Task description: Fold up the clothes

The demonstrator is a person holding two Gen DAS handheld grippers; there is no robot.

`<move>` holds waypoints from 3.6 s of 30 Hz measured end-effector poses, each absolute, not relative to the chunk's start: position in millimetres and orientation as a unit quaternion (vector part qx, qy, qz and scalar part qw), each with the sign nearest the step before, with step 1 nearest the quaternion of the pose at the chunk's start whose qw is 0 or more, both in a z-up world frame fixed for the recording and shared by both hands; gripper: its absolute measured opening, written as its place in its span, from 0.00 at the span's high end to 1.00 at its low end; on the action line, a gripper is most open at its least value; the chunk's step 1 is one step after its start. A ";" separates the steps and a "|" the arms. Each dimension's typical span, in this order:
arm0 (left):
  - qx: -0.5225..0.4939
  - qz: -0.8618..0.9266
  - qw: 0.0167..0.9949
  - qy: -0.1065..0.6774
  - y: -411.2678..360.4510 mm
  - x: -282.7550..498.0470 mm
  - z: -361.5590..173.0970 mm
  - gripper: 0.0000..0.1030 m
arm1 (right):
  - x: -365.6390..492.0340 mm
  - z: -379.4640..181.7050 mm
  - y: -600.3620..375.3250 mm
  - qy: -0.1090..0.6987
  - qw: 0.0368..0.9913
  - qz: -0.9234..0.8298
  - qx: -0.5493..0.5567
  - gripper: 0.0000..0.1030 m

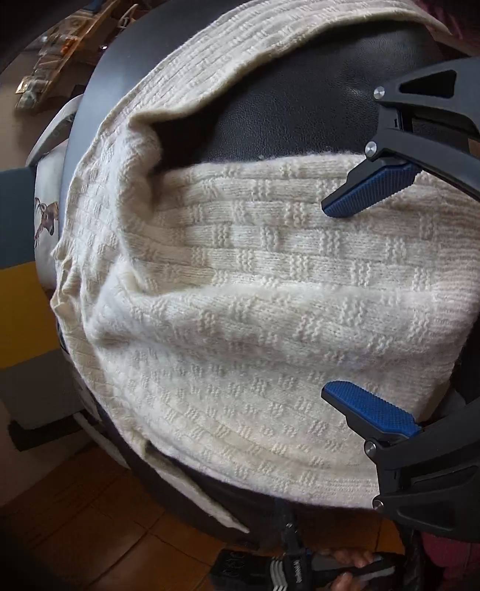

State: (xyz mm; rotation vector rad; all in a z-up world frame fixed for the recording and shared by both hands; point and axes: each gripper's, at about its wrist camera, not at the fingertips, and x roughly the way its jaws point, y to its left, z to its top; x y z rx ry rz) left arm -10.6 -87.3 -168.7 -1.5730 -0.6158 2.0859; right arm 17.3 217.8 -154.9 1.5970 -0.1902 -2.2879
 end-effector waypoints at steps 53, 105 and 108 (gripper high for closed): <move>-0.531 0.815 0.120 -0.199 -155.3 -39.0 -157.5 0.92 | -3.9 -164.4 265.3 -0.055 -0.003 -0.843 0.536 0.85; -0.447 0.827 -0.340 -0.026 -421.5 1.3 -135.9 0.50 | -89.1 -159.4 70.7 0.011 0.212 -0.845 0.491 0.64; -0.453 0.831 -0.318 -0.050 -434.9 7.3 -146.4 0.42 | -91.3 -161.7 74.6 -0.010 0.211 -0.843 0.495 0.63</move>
